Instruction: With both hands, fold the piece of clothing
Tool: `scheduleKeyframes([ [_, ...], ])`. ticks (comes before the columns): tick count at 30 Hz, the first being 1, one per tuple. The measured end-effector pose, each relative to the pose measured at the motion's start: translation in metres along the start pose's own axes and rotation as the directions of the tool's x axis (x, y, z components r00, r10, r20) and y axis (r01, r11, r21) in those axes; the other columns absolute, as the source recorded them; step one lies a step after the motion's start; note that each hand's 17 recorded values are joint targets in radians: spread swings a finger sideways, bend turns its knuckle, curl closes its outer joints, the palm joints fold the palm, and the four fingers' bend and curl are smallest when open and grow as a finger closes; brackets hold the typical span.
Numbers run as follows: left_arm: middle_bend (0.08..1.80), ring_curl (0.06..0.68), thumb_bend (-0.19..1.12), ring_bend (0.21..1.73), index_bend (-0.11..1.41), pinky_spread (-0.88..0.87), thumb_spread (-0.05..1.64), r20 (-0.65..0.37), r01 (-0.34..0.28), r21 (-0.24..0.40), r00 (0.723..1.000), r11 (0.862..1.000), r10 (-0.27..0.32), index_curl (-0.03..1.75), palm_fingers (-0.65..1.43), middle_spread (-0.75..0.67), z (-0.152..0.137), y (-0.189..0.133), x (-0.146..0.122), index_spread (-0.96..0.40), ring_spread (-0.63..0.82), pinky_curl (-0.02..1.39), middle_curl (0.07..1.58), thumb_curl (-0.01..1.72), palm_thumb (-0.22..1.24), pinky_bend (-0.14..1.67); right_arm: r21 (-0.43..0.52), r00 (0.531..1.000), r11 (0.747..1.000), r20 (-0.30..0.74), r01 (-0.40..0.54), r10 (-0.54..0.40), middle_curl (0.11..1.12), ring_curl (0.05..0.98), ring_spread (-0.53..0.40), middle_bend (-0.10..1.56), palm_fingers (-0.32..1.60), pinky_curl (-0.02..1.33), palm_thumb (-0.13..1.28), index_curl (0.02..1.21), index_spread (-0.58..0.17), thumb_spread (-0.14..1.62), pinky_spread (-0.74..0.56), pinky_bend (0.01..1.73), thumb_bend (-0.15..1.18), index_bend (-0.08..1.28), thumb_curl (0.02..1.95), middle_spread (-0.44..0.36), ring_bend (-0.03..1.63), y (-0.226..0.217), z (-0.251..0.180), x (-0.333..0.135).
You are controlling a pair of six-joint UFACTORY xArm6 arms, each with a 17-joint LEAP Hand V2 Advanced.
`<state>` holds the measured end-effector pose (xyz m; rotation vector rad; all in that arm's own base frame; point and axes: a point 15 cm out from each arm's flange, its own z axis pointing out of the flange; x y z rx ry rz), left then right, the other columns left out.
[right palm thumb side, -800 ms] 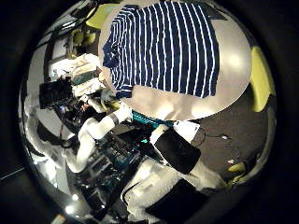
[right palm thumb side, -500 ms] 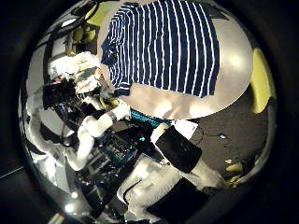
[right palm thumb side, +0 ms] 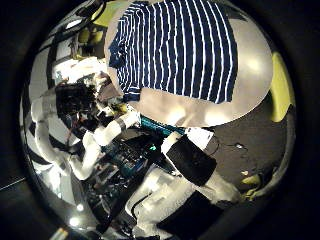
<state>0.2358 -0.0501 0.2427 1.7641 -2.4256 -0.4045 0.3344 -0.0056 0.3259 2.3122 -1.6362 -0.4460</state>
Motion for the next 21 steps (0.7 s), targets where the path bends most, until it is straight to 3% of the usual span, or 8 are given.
scheduleKeyframes([
  [7,0.17,0.203,-0.04,0.75,0.16,0.24,0.92,0.040,-0.041,0.006,0.998,0.999,0.040,0.38,0.05,0.24,0.041,-0.022,0.012,0.00,0.30,0.44,0.38,0.29,0.15,0.46,-0.017,1.000,1.000,0.006,0.001,-0.001,0.35,0.220,0.182,0.19,0.19,0.26,0.49,0.30,-0.351,1.36,0.39,0.36,-0.01,0.17,0.33,0.025,0.42,-0.002,0.012,-0.001],
  [13,0.19,0.204,-0.03,0.77,0.14,0.32,0.88,0.075,-0.057,0.017,0.996,0.998,0.055,0.34,0.02,0.31,0.074,-0.028,0.013,0.05,0.38,0.43,0.36,0.30,0.13,0.50,-0.018,1.000,1.000,0.003,0.004,-0.004,0.34,0.223,0.182,0.19,0.19,0.27,0.49,0.30,-0.346,1.37,0.40,0.35,-0.01,0.17,0.33,0.026,0.42,-0.002,0.012,-0.002],
  [19,0.29,0.184,-0.02,0.73,0.16,0.32,0.87,0.141,-0.043,0.010,0.989,0.999,0.041,0.33,0.13,0.25,0.088,-0.034,0.002,0.10,0.40,0.40,0.38,0.32,0.19,0.47,-0.020,1.000,1.000,0.000,-0.002,0.002,0.34,0.226,0.183,0.19,0.19,0.27,0.51,0.30,-0.344,1.37,0.40,0.35,-0.01,0.17,0.32,0.027,0.41,-0.003,0.012,-0.004],
  [21,0.35,0.182,0.02,0.72,0.18,0.28,0.90,0.157,-0.037,0.005,0.987,0.999,0.035,0.34,0.21,0.18,0.091,-0.036,0.000,0.09,0.33,0.39,0.41,0.33,0.30,0.44,-0.020,1.000,1.000,0.001,-0.003,0.003,0.34,0.227,0.183,0.19,0.19,0.28,0.51,0.30,-0.343,1.38,0.40,0.34,-0.01,0.17,0.32,0.027,0.41,-0.003,0.012,-0.004],
])
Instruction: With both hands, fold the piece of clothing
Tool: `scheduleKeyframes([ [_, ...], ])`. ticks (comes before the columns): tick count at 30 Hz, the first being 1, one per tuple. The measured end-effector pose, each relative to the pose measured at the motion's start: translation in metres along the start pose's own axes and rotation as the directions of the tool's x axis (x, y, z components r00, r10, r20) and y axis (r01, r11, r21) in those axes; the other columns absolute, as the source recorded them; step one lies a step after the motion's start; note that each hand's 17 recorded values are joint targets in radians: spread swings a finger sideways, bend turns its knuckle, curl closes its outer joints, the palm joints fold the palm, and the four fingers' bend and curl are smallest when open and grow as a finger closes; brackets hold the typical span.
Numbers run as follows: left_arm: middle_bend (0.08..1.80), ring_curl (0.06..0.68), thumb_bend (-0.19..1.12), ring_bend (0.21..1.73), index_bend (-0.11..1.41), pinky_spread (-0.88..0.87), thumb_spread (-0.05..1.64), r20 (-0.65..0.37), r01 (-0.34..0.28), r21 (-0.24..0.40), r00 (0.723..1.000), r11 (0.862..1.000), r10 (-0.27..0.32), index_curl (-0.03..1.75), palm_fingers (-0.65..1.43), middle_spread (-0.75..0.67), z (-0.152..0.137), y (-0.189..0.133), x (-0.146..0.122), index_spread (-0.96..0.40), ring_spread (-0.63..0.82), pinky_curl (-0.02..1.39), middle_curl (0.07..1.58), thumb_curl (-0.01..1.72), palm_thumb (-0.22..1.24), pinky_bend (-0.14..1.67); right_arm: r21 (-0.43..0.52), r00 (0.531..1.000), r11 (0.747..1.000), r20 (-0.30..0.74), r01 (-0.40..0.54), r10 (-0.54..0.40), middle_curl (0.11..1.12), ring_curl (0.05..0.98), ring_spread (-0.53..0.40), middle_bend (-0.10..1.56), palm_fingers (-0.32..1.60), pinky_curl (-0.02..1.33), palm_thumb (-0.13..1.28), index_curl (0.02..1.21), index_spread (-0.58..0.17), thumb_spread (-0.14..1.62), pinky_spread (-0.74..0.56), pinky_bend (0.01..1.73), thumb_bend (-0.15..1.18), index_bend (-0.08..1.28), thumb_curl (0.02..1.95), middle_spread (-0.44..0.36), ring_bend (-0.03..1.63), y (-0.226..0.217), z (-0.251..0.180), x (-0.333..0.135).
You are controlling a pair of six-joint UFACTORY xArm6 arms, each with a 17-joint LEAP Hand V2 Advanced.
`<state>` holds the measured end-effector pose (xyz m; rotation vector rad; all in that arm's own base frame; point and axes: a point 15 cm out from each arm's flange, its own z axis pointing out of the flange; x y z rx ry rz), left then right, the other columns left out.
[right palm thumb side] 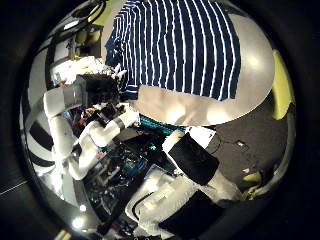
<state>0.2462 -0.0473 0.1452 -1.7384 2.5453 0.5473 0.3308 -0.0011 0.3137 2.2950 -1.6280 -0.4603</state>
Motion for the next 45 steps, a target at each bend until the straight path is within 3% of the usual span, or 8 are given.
scheduleKeyframes([
  [2,0.45,0.183,0.08,0.73,0.20,0.21,0.94,0.005,0.000,-0.005,1.000,1.000,0.000,0.36,0.34,0.11,0.002,-0.003,0.001,0.06,0.24,0.39,0.45,0.36,0.46,0.45,0.000,1.000,1.000,0.000,-0.001,0.001,0.34,0.228,0.183,0.19,0.19,0.28,0.51,0.30,-0.343,1.37,0.40,0.34,-0.01,0.17,0.32,0.027,0.41,0.000,0.000,0.000],
  [5,0.53,0.204,0.09,0.83,0.16,-0.06,0.98,0.009,0.016,-0.014,1.000,1.000,-0.016,0.35,0.60,0.00,0.001,-0.009,0.000,0.00,-0.03,0.41,0.50,0.38,0.57,0.61,-0.002,1.000,1.000,0.001,-0.001,0.001,0.34,0.229,0.183,0.20,0.19,0.28,0.52,0.30,-0.343,1.37,0.40,0.34,-0.01,0.17,0.32,0.027,0.41,0.000,0.000,0.000],
  [9,0.70,0.293,0.07,1.04,0.18,-0.35,1.00,0.023,0.019,-0.021,1.000,1.000,-0.018,0.38,0.89,-0.16,-0.003,-0.018,-0.004,-0.10,-0.30,0.48,0.62,0.40,0.66,0.78,-0.002,1.000,1.000,0.003,-0.003,0.003,0.34,0.232,0.182,0.19,0.20,0.28,0.52,0.30,-0.343,1.37,0.40,0.34,-0.01,0.17,0.33,0.027,0.41,0.001,0.000,0.000],
  [13,0.77,0.365,0.09,1.15,0.24,-0.51,1.03,0.024,0.023,0.008,0.999,1.000,-0.023,0.45,1.06,-0.30,-0.010,-0.028,-0.007,-0.22,-0.42,0.55,0.72,0.44,0.78,0.96,-0.001,1.000,1.000,0.003,-0.003,0.003,0.34,0.236,0.182,0.20,0.21,0.28,0.52,0.30,-0.340,1.37,0.40,0.33,-0.01,0.17,0.33,0.027,0.42,0.001,0.000,0.000],
  [21,0.84,0.459,0.05,1.29,0.37,-0.60,1.08,0.015,0.040,0.077,0.999,0.996,-0.041,0.64,1.05,-0.46,-0.056,-0.046,-0.020,-0.43,-0.48,0.64,0.88,0.50,0.84,1.13,-0.042,1.000,0.999,0.012,-0.002,0.002,0.35,0.250,0.126,0.21,0.32,0.28,0.55,0.30,-0.317,1.35,0.37,0.34,-0.01,0.16,0.34,0.010,0.48,0.003,0.018,-0.001],
  [26,0.85,0.487,0.02,1.33,0.38,-0.61,1.09,-0.002,0.032,0.071,0.999,0.997,-0.032,0.77,1.01,-0.51,-0.084,-0.049,-0.023,-0.52,-0.48,0.67,0.95,0.54,0.85,1.18,-0.033,1.000,0.999,-0.004,0.024,-0.024,0.38,0.282,0.007,0.26,0.40,0.29,0.58,0.29,-0.289,1.28,0.28,0.36,-0.01,0.14,0.36,-0.030,0.58,-0.017,0.054,-0.007],
  [31,0.86,0.502,0.00,1.36,0.37,-0.61,1.10,-0.008,0.028,0.035,1.000,0.999,-0.028,0.89,0.97,-0.55,-0.103,-0.050,-0.026,-0.58,-0.48,0.68,1.01,0.56,0.86,1.22,-0.022,0.999,0.999,-0.043,0.031,-0.032,0.40,0.307,-0.081,0.32,0.38,0.29,0.52,0.28,-0.249,1.21,0.20,0.39,-0.03,0.15,0.35,-0.057,0.63,-0.037,0.089,-0.029],
  [45,0.86,0.519,-0.01,1.41,0.27,-0.59,1.12,-0.010,0.036,0.012,0.999,0.999,-0.036,1.20,0.92,-0.62,-0.126,-0.053,-0.033,-0.67,-0.47,0.70,1.11,0.60,0.84,1.27,0.027,0.992,1.000,-0.127,-0.011,0.015,0.43,0.329,-0.100,0.35,0.29,0.29,0.37,0.29,-0.183,1.04,0.17,0.46,-0.03,0.16,0.31,-0.045,0.68,-0.064,0.143,-0.066],
])
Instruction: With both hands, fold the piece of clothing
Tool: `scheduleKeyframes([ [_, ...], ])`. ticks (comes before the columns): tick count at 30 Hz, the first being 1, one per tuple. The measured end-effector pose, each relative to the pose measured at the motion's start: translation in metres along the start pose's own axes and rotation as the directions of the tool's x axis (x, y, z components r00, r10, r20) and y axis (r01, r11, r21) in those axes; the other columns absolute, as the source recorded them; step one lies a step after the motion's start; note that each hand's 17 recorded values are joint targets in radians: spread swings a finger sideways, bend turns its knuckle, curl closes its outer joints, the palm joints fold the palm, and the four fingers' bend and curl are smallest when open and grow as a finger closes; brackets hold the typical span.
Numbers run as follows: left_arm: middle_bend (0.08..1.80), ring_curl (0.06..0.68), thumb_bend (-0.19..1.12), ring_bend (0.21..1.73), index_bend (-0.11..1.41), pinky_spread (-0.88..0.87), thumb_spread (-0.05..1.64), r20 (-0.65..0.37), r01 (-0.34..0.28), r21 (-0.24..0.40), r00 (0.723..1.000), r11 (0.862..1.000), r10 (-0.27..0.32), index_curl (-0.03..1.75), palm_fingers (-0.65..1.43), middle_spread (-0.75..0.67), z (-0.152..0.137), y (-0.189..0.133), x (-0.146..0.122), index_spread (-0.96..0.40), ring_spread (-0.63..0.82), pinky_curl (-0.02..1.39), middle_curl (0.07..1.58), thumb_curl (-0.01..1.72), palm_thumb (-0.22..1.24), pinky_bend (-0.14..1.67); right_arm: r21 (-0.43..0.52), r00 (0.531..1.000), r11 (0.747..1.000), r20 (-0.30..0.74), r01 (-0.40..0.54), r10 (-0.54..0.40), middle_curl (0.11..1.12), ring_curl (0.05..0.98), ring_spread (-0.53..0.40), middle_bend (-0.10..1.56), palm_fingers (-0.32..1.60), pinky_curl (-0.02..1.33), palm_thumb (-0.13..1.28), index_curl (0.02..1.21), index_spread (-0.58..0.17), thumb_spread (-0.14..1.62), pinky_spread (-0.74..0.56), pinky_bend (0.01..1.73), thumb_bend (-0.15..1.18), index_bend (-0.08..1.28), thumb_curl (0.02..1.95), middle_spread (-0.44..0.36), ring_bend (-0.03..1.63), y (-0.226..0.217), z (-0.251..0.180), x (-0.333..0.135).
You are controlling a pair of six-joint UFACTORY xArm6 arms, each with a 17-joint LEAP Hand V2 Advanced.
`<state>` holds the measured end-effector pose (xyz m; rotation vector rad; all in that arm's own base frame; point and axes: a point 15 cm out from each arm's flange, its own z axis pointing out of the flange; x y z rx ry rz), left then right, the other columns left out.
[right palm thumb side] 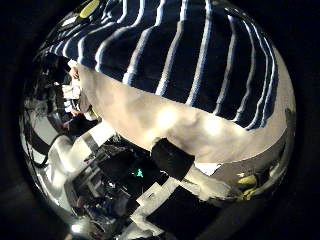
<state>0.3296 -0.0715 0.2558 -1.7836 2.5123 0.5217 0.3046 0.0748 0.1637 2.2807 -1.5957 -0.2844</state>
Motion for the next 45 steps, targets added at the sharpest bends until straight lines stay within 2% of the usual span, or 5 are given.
scheduleKeyframes([
  [21,0.81,0.516,-0.01,1.40,0.18,-0.59,1.14,0.000,0.005,-0.002,1.000,1.000,-0.005,1.45,0.93,-0.67,-0.017,0.000,-0.007,-0.66,-0.46,0.69,1.18,0.63,0.85,1.28,-0.077,0.992,0.996,-0.124,-0.048,0.039,0.48,0.358,-0.145,0.43,0.29,0.27,0.45,0.32,-0.171,1.03,0.12,0.51,-0.01,0.17,0.33,-0.064,0.75,0.021,0.032,0.000],
  [25,0.80,0.516,-0.01,1.40,0.18,-0.59,1.14,-0.001,0.006,-0.004,1.000,1.000,-0.006,1.48,0.93,-0.68,-0.017,0.001,-0.007,-0.64,-0.46,0.68,1.19,0.63,0.85,1.28,-0.085,0.990,0.995,-0.136,-0.060,0.048,0.50,0.375,-0.189,0.46,0.36,0.27,0.54,0.33,-0.188,1.04,0.04,0.54,0.00,0.17,0.35,-0.092,0.80,0.019,0.034,0.004],
  [32,0.79,0.517,-0.01,1.40,0.17,-0.59,1.14,-0.001,0.006,-0.011,1.000,1.000,-0.006,1.51,0.93,-0.69,-0.017,0.004,-0.010,-0.62,-0.46,0.69,1.20,0.63,0.85,1.29,-0.057,0.987,0.995,-0.145,-0.083,0.074,0.61,0.477,-0.303,0.61,0.78,0.36,0.69,0.35,-0.317,1.05,-0.33,0.88,0.00,0.20,0.39,-0.218,1.04,0.015,0.030,0.014],
  [37,0.78,0.518,-0.01,1.40,0.17,-0.59,1.14,-0.007,0.012,-0.017,1.000,1.000,-0.013,1.53,0.93,-0.70,-0.015,0.006,-0.014,-0.60,-0.46,0.69,1.21,0.64,0.85,1.29,-0.009,0.986,0.996,-0.142,-0.093,0.091,0.74,0.550,-0.320,0.76,1.05,0.47,0.79,0.49,-0.434,1.05,-0.38,1.06,0.00,0.45,0.42,-0.307,1.11,0.004,0.022,0.021],
  [45,0.78,0.519,-0.01,1.40,0.17,-0.59,1.14,-0.013,0.011,-0.028,1.000,1.000,-0.011,1.55,0.92,-0.71,-0.012,0.017,-0.021,-0.56,-0.46,0.69,1.22,0.64,0.85,1.29,0.155,0.984,0.981,-0.113,-0.119,0.137,0.91,0.664,-0.303,1.00,1.09,0.63,0.93,0.76,-0.448,1.17,-0.32,1.20,0.03,0.87,0.46,-0.297,1.22,-0.018,-0.011,0.046],
])
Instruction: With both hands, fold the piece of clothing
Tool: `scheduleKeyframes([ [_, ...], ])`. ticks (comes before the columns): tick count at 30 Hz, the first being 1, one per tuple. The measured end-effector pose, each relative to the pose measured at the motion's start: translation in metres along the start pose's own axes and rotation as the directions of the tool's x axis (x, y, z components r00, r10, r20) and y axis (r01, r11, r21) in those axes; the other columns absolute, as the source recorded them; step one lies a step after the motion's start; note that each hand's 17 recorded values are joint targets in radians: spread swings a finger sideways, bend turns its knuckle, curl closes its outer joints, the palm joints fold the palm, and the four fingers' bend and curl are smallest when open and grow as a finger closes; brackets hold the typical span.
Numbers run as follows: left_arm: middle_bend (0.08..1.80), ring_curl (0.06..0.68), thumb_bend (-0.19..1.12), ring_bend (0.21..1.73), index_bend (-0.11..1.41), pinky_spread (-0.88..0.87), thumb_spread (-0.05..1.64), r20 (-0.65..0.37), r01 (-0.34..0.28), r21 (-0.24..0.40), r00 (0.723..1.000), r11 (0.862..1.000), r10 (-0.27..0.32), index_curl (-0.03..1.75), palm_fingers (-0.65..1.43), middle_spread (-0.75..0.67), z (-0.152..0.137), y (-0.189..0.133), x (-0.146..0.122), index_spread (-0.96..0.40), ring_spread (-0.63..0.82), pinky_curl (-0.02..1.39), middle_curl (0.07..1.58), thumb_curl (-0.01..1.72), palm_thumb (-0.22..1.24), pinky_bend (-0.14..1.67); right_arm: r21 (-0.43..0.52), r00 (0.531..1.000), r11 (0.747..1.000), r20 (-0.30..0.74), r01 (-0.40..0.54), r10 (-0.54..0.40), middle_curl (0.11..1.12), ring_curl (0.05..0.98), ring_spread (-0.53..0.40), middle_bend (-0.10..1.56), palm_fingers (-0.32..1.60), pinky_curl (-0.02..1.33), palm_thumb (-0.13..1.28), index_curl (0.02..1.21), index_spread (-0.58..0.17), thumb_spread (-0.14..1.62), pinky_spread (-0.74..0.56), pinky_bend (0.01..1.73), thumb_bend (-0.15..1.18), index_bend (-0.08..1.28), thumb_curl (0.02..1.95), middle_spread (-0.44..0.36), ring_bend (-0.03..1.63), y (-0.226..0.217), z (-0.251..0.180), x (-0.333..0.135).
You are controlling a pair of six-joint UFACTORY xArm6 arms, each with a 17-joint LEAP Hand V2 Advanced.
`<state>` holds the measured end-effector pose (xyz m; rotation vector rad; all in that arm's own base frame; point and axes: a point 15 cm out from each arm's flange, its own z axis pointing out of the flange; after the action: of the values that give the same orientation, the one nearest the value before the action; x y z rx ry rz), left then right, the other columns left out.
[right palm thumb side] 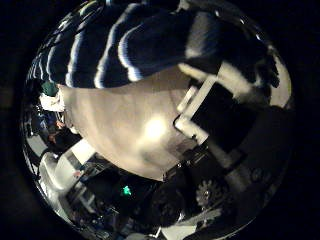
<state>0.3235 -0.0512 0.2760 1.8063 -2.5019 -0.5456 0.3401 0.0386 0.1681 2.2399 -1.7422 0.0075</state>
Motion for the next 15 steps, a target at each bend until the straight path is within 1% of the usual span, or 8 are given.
scheduleKeyframes([
  [3,0.78,0.520,-0.01,1.40,0.17,-0.59,1.14,-0.004,-0.008,-0.005,1.000,1.000,0.008,1.55,0.93,-0.71,-0.001,0.008,-0.005,-0.55,-0.46,0.68,1.22,0.64,0.85,1.29,0.050,1.000,0.999,0.013,-0.022,0.021,0.95,0.709,-0.296,1.07,1.04,0.69,0.97,0.84,-0.428,1.24,-0.29,1.24,0.05,0.95,0.48,-0.285,1.27,0.000,-0.018,0.014],
  [9,0.77,0.520,-0.01,1.40,0.17,-0.59,1.14,-0.037,-0.033,-0.018,0.999,0.999,0.032,1.56,0.93,-0.71,-0.009,0.026,-0.013,-0.53,-0.46,0.68,1.23,0.64,0.85,1.29,0.149,0.999,0.987,0.021,-0.053,0.050,0.99,0.765,-0.286,1.14,0.98,0.79,0.98,0.92,-0.406,1.29,-0.26,1.29,0.04,1.00,0.50,-0.266,1.33,0.013,-0.064,0.032],
  [15,0.77,0.521,-0.01,1.40,0.17,-0.59,1.14,-0.054,-0.040,-0.034,0.998,0.999,0.038,1.57,0.93,-0.72,-0.023,0.042,-0.025,-0.50,-0.46,0.68,1.23,0.64,0.85,1.29,0.174,0.998,0.983,0.040,-0.061,0.055,1.01,0.798,-0.276,1.19,0.94,0.86,1.00,0.98,-0.390,1.32,-0.24,1.31,0.03,1.03,0.53,-0.250,1.36,0.028,-0.112,0.042],
])
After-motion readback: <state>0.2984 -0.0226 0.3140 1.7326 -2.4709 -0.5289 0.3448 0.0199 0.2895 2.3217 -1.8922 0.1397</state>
